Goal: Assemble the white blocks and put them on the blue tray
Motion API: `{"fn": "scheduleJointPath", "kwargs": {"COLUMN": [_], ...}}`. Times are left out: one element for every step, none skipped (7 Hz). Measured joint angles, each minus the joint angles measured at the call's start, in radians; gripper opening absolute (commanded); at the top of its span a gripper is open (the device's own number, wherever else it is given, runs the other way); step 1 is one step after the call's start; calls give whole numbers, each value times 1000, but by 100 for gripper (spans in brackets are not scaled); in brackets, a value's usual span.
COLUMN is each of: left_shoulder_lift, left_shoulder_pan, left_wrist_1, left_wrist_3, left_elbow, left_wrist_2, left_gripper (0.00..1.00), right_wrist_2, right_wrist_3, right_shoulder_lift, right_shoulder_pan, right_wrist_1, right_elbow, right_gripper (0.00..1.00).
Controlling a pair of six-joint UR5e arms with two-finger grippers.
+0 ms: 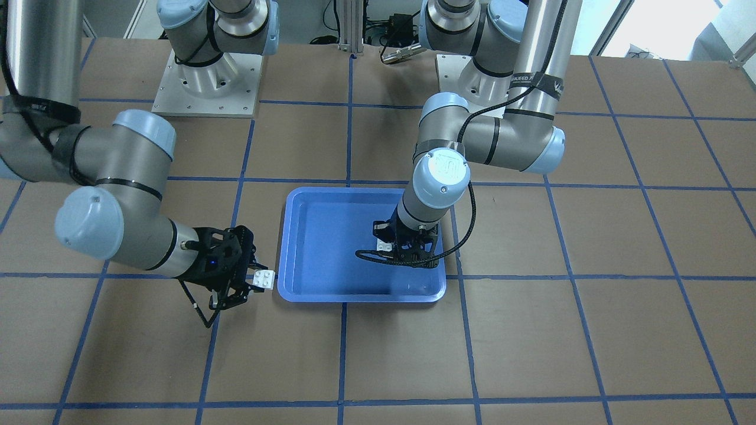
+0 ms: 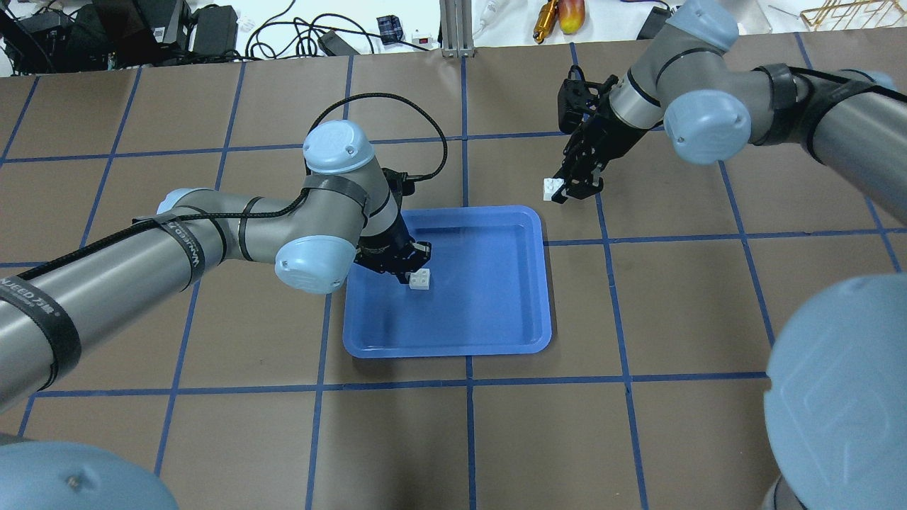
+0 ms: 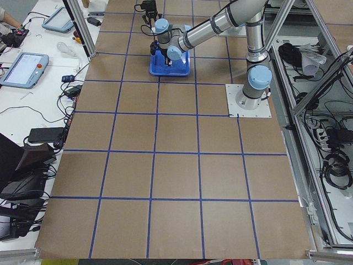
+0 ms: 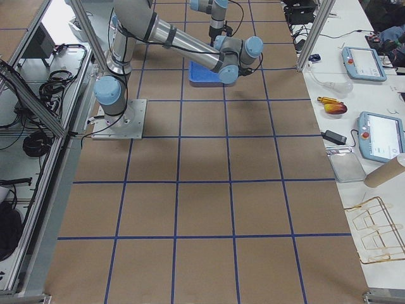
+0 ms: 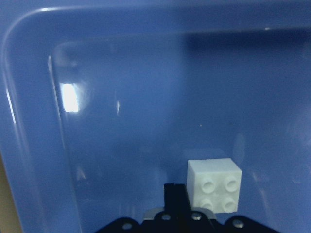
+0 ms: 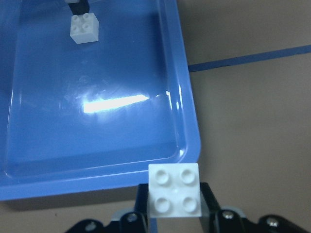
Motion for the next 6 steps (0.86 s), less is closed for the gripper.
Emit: {"fn": "scheduleJointPath", "kwargs": {"left_shoulder_lift": [0,0,2,3,5,7], "left_shoulder_pan": [0,0,0,0,2,6], "left_wrist_1": [0,-1,-1,0,0,0], "left_wrist_3": [0,3,5,7,9,15], "left_elbow": [2,2,3,4,3,3], "left_wrist_2": [-15,-23,-26,-27,-29,-33], "left_gripper": [0,0,0,0,0,0], "right_wrist_2": [3,3,3,2,3,4], "right_wrist_3": [45,75,90,112,137,151], "right_shoulder_lift": [-54,-87,-97,-92,-81,-65], "right_shoulder_pan": [18,41,74,113,143,163], "right_wrist_1": [-125,-250,-330,-382,-419,-446], "right_elbow": [113,200,247,267,275,279], "right_gripper": [0,0,0,0,0,0]}}
